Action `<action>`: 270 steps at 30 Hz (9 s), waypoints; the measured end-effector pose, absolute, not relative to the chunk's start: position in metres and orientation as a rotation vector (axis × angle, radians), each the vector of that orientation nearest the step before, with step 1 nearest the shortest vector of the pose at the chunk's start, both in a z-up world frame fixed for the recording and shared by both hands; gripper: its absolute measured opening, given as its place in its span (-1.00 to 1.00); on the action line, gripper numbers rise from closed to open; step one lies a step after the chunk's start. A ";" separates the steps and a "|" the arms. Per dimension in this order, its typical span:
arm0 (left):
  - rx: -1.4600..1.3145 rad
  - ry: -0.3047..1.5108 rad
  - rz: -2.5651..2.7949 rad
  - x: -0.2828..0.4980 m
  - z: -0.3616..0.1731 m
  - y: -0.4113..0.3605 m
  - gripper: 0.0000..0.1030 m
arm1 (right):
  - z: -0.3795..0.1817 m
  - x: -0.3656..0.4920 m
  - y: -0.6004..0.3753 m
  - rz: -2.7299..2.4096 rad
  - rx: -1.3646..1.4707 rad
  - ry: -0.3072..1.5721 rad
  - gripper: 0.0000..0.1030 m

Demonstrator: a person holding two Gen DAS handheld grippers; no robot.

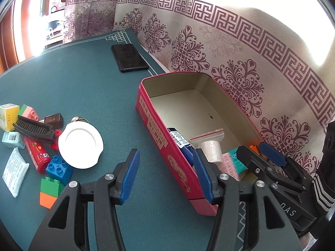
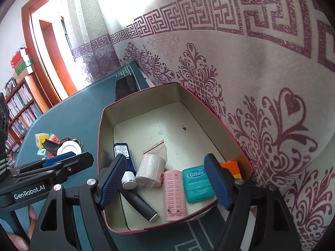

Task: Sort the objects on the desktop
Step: 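Carry the blue tube and orange-yellow block into the red tin and release both, then move both open tools back toward the pile, left tool toward the white packet, then grasp the white wipes packet with left tool while right tool grasps the orange-green block, then carry the white packet and orange-green block into the red tin and release both, then move both open tools back to the pile, left toward the red candy tube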

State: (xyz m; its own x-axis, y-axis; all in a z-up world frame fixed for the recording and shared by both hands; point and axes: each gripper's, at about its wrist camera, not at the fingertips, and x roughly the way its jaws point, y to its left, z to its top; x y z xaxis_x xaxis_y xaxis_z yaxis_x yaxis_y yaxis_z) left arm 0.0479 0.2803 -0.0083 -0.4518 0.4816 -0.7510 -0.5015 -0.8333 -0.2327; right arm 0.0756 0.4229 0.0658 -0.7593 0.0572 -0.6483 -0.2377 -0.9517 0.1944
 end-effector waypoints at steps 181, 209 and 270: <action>-1.008 0.194 2.371 0.067 -0.002 0.256 -0.25 | 0.053 0.069 0.438 2.705 -0.999 0.423 -0.32; -1.149 0.006 2.200 0.025 -0.005 0.316 0.11 | 0.053 0.070 0.443 2.709 -0.970 0.450 0.55; -1.424 -0.122 2.631 -0.051 -0.057 0.124 0.11 | 0.056 0.057 0.328 2.987 -1.083 0.306 0.62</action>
